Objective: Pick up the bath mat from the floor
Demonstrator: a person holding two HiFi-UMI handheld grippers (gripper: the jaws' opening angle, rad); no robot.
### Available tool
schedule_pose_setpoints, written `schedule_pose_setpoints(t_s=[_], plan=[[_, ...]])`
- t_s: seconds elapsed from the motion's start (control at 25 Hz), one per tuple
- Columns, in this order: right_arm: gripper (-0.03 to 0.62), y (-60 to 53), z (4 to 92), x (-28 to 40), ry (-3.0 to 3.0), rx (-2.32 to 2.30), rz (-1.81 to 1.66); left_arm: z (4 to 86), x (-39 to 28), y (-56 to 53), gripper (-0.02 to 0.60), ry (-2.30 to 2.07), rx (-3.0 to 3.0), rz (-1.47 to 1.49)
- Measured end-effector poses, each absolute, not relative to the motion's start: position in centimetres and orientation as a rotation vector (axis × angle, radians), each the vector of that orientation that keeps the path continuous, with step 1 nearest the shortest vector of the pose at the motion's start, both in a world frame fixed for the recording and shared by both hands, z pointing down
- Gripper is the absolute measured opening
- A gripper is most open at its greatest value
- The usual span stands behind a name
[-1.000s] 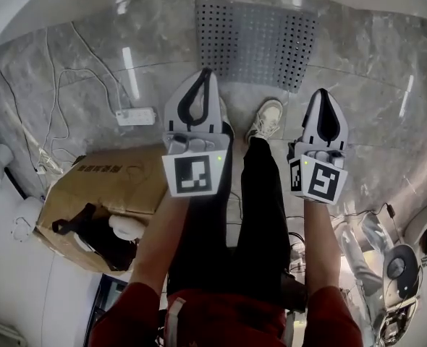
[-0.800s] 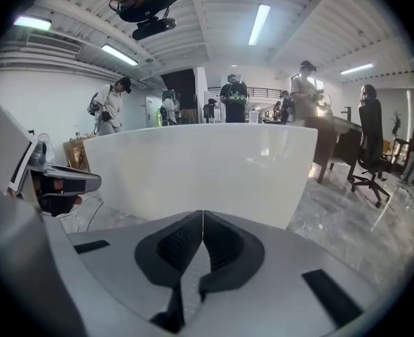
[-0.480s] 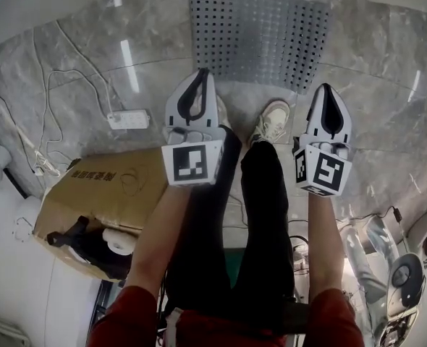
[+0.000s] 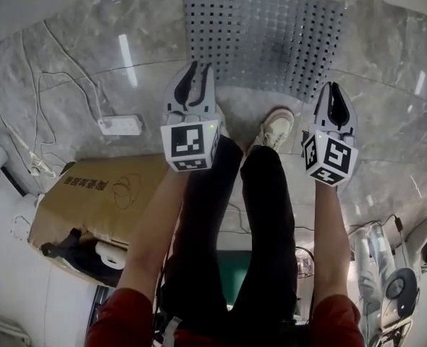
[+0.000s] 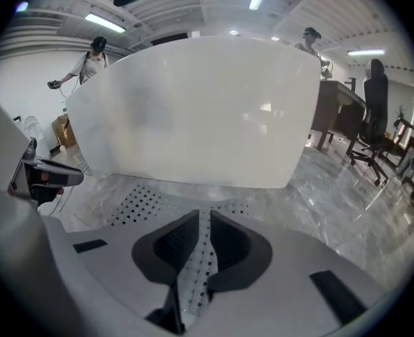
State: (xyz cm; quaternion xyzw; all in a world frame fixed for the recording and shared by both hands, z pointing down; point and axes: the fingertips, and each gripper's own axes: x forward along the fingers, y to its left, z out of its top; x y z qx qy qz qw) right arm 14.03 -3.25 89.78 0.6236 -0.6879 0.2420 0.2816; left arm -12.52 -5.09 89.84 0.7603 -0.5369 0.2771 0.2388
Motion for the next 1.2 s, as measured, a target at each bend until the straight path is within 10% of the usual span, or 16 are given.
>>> schedule_pose_setpoints(t_s=[0.6,1.2], plan=[[0.274,-4.5,105.2,17.8,-1.639,1.598,0.859,106.0,-15.8,-5.4,0.310,-1.372,1.853,0.947],[0.353,-2.6,113.7,20.5,-1.472,1.536,1.073,114.3,-17.3,-4.0,0.350,-1.308,1.662,1.058]])
